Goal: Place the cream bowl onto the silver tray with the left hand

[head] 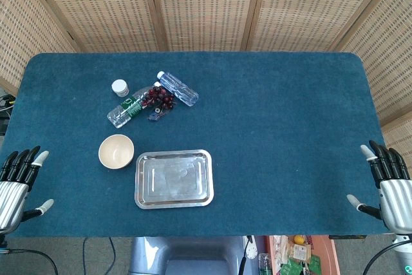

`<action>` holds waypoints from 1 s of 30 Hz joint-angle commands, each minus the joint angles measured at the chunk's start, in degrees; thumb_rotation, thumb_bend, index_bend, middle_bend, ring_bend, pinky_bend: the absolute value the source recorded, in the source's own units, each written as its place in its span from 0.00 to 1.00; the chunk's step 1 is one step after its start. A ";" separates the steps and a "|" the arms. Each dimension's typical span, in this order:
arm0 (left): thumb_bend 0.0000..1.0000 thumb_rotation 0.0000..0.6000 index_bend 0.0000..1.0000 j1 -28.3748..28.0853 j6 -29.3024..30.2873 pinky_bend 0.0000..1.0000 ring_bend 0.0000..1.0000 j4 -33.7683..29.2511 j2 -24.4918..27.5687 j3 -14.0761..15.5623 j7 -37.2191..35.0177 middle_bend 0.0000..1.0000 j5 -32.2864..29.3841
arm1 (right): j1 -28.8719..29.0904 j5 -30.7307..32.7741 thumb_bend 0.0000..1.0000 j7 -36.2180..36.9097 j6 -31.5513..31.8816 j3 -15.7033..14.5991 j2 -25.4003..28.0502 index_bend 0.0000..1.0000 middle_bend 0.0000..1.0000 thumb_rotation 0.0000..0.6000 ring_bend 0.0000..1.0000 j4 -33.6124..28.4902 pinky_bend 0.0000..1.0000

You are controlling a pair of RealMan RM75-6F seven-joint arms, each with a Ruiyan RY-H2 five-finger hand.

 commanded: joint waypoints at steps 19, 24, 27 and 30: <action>0.14 1.00 0.15 -12.61 -18.36 0.00 0.00 12.70 -9.43 -3.40 -9.63 0.00 -4.12 | 1.01 1.48 0.00 -0.70 -2.42 -0.17 -0.22 0.02 0.00 1.00 0.00 -0.35 0.00; 0.19 1.00 0.31 -15.78 -23.50 0.00 0.00 16.24 -13.12 -4.01 -6.56 0.00 -6.45 | 1.29 2.20 0.00 -1.44 -3.08 -0.09 -0.52 0.02 0.00 1.00 0.00 -0.31 0.00; 0.22 1.00 0.38 -16.78 -25.04 0.00 0.00 17.80 -15.18 -4.34 -4.76 0.00 -7.88 | 1.48 3.01 0.00 -1.67 -3.60 0.06 -0.73 0.02 0.00 1.00 0.00 -0.12 0.00; 0.23 1.00 0.40 -17.62 -26.45 0.00 0.00 19.40 -17.13 -4.61 -3.35 0.00 -9.54 | 1.78 3.30 0.00 -1.75 -4.08 0.13 -1.08 0.02 0.00 1.00 0.00 0.18 0.00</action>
